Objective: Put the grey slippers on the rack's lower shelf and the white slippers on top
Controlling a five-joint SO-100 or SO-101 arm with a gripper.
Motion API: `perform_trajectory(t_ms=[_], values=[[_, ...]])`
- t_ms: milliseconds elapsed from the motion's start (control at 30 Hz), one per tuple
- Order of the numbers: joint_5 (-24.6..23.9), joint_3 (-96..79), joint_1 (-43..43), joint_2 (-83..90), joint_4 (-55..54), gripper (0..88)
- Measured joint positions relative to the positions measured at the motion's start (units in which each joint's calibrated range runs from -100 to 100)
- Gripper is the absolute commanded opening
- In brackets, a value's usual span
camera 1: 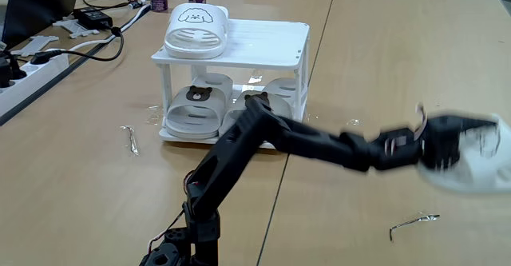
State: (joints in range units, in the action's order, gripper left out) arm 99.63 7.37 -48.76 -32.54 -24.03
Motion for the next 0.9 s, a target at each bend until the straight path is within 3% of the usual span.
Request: perform_trajectory(t_ms=[200, 367, 667, 900], values=[[0.0, 5.8, 0.4, 25.8, 26.1, 0.7], [0.0, 12.7, 5.5, 39.2, 43.9, 0.7], [0.0, 11.1, 34.4, 48.5, 45.5, 0.7], [0.0, 6.0, 50.7, 48.6, 45.5, 0.7]])
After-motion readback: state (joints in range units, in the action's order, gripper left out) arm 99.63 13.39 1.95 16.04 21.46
